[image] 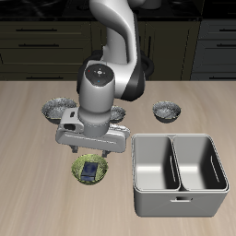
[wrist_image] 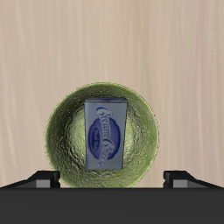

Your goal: Place the cream cheese in the green bowl

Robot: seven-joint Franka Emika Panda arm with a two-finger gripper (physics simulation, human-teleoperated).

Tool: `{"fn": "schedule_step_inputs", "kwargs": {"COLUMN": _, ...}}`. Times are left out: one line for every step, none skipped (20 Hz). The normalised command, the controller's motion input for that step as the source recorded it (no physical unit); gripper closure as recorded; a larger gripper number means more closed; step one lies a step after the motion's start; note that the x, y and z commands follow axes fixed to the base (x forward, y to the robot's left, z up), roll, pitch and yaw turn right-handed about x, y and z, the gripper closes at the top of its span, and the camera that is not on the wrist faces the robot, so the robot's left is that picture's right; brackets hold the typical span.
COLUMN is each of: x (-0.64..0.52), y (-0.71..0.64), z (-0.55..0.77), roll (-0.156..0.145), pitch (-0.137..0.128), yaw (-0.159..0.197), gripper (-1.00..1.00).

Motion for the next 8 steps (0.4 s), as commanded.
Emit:
{"fn": "schedule_step_inputs", "kwargs": {"x": -0.08, "y": -0.01, "z": 0.02, "roll": -0.004, "pitch": 0.004, "yaw": -0.012, "gripper": -1.00}}
{"fn": "schedule_step_inputs", "kwargs": {"x": -0.06, "y": 0.01, "z": 0.00, "roll": 0.002, "pitch": -0.001, "yaw": 0.008, "gripper": -1.00}}
{"fn": "schedule_step_inputs", "kwargs": {"x": -0.03, "y": 0.02, "z": 0.01, "roll": 0.002, "pitch": 0.002, "yaw": -0.003, "gripper": -1.00}}
{"fn": "schedule_step_inputs", "kwargs": {"x": -0.06, "y": 0.02, "z": 0.02, "roll": 0.021, "pitch": 0.004, "yaw": -0.008, "gripper": -1.00}}
{"fn": "schedule_step_inputs", "kwargs": {"x": -0.04, "y": -0.02, "z": 0.00, "roll": 0.003, "pitch": -0.002, "yaw": 0.005, "gripper": -1.00}}
{"fn": "schedule_step_inputs", "kwargs": {"x": -0.08, "y": 0.01, "z": 0.04, "roll": 0.011, "pitch": -0.002, "yaw": -0.005, "gripper": -1.00}}
{"fn": "schedule_step_inputs", "kwargs": {"x": -0.06, "y": 0.03, "z": 0.07, "roll": 0.018, "pitch": -0.012, "yaw": 0.016, "gripper": -1.00}}
{"fn": "schedule_step_inputs", "kwargs": {"x": -0.07, "y": 0.01, "z": 0.09, "roll": -0.002, "pitch": -0.009, "yaw": -0.006, "gripper": -1.00}}
